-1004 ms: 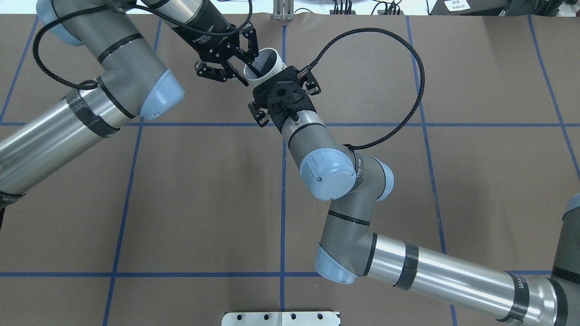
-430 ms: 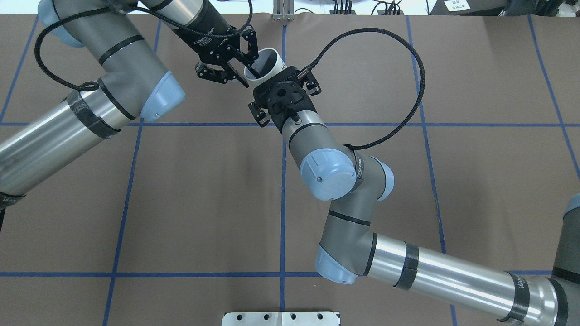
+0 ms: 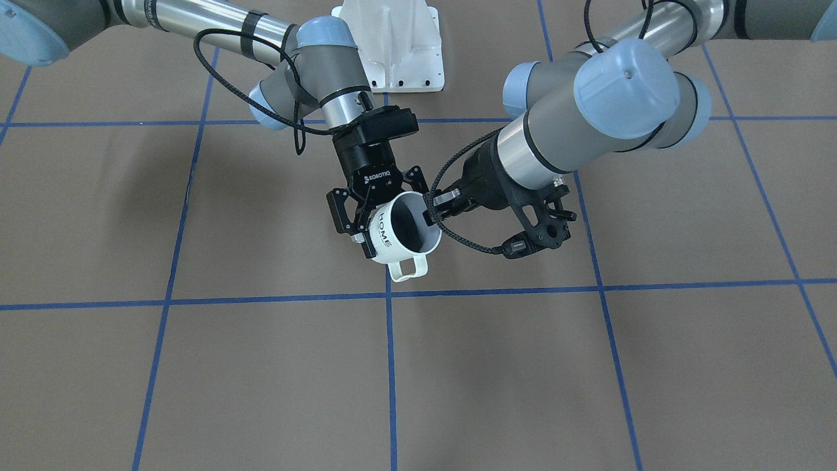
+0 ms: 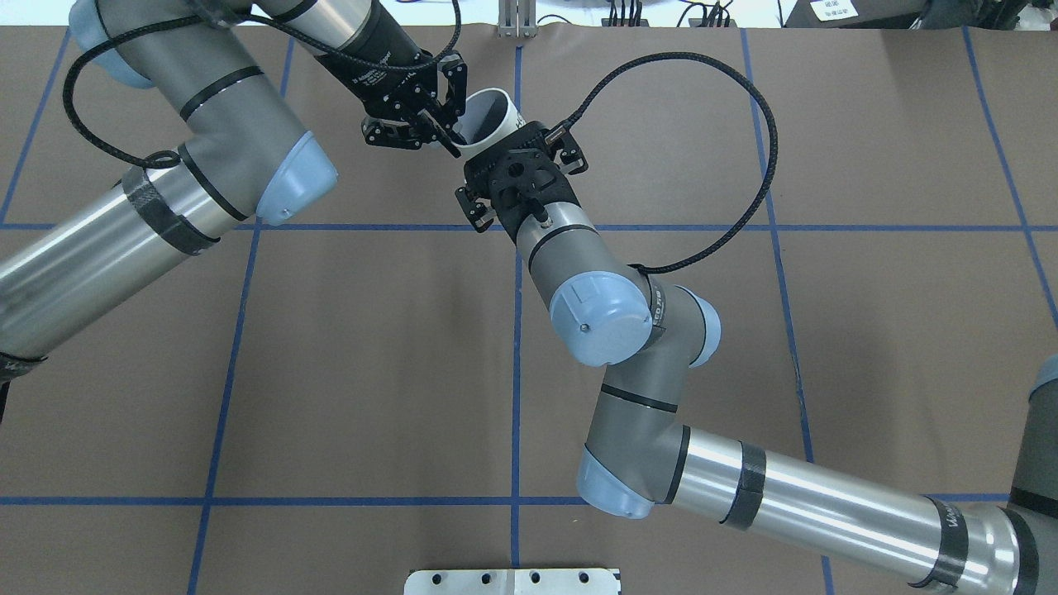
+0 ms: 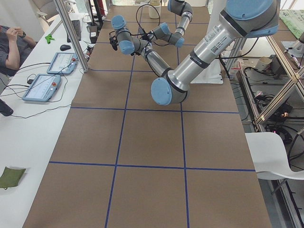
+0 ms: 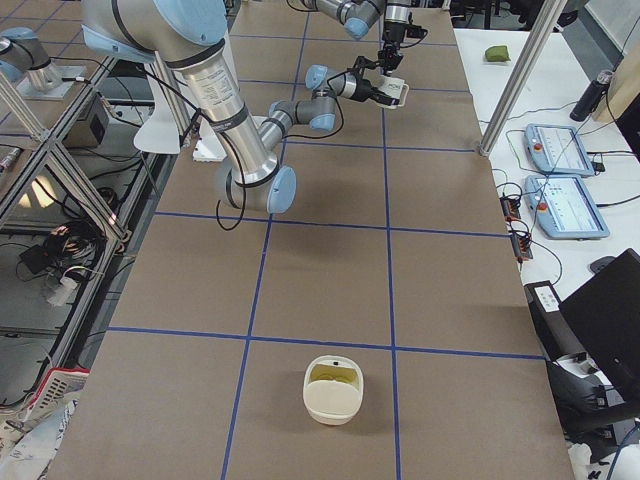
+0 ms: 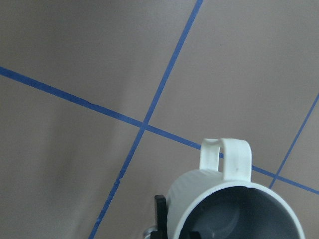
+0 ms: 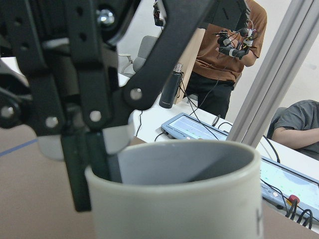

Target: Left arm hands cup to right arm to dump lemon

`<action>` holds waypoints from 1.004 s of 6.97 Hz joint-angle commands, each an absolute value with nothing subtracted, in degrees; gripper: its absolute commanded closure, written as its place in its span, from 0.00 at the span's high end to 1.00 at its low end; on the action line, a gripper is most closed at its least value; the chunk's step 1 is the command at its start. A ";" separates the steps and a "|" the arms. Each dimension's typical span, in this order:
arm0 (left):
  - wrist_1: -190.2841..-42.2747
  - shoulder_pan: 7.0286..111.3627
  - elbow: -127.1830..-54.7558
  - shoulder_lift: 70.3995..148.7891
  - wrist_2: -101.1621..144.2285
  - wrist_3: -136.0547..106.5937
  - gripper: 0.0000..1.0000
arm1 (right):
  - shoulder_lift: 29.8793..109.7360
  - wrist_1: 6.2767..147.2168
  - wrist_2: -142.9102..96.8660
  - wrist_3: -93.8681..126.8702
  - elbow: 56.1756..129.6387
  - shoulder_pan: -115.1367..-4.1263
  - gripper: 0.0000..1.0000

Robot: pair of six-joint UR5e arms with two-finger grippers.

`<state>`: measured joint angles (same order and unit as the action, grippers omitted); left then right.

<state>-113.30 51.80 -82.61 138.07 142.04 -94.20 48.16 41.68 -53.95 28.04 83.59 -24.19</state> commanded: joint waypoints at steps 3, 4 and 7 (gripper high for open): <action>-113.38 51.68 -82.44 138.16 142.03 -94.13 0.00 | 49.39 41.31 -53.96 28.04 84.72 -24.17 0.98; -113.38 51.68 -82.44 138.16 142.03 -94.13 0.00 | 49.39 41.31 -53.96 28.04 84.73 -24.17 0.98; -113.47 51.68 -82.18 138.25 141.94 -94.13 0.00 | 50.70 41.40 -53.96 27.25 87.70 -24.08 0.98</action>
